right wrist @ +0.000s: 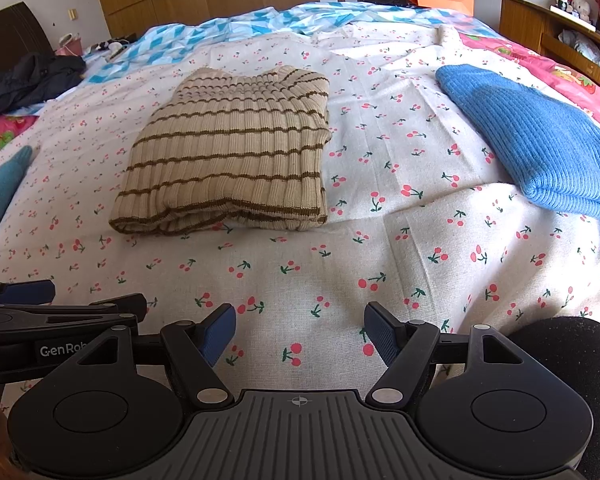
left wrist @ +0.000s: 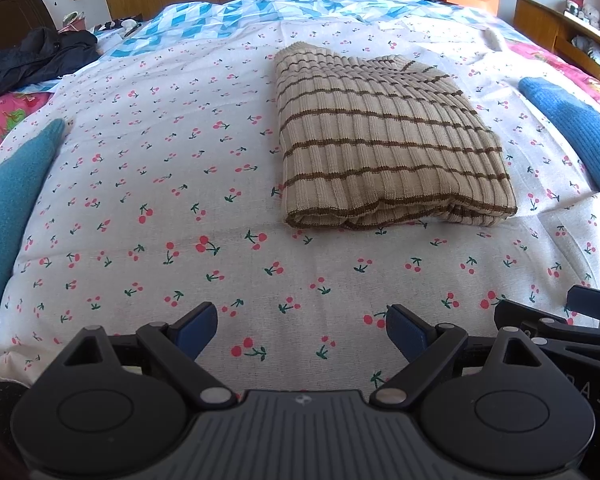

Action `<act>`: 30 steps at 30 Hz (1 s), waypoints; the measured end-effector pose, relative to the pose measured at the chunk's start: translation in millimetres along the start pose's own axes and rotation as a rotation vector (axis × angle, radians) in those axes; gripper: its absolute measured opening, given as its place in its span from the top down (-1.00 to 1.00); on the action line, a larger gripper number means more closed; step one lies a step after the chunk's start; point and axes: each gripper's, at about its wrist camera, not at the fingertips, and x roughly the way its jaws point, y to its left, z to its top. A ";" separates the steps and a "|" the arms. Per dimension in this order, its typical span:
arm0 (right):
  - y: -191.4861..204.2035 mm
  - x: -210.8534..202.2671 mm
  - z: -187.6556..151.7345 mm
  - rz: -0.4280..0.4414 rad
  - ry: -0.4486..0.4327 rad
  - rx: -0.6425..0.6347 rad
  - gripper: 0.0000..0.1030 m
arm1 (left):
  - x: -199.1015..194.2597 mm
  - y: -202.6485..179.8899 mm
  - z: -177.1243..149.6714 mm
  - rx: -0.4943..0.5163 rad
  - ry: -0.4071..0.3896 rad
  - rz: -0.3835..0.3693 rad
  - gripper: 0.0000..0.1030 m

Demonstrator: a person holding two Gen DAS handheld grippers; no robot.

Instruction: Fold small clothes

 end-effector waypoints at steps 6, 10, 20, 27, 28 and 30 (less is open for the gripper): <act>0.9 -0.7 0.3 0.000 0.000 0.000 -0.40 | -0.7 0.2 0.2 -0.001 0.000 0.000 -0.83; 0.7 -0.4 0.4 0.000 0.001 0.001 -0.40 | -0.5 -0.1 0.1 0.000 0.000 0.001 -0.83; -0.1 0.4 -0.1 0.003 0.000 0.003 -0.40 | -0.9 0.1 0.1 0.000 -0.002 0.000 -0.83; -0.7 0.7 0.5 0.004 0.000 0.004 -0.40 | -1.5 0.0 -0.3 0.001 -0.004 0.001 -0.82; -0.5 0.5 0.6 0.003 0.000 0.003 -0.40 | -1.4 0.0 -0.4 0.001 -0.003 0.001 -0.82; -0.3 0.5 0.7 0.003 0.001 0.003 -0.40 | -1.6 -0.1 0.1 0.000 -0.002 0.001 -0.82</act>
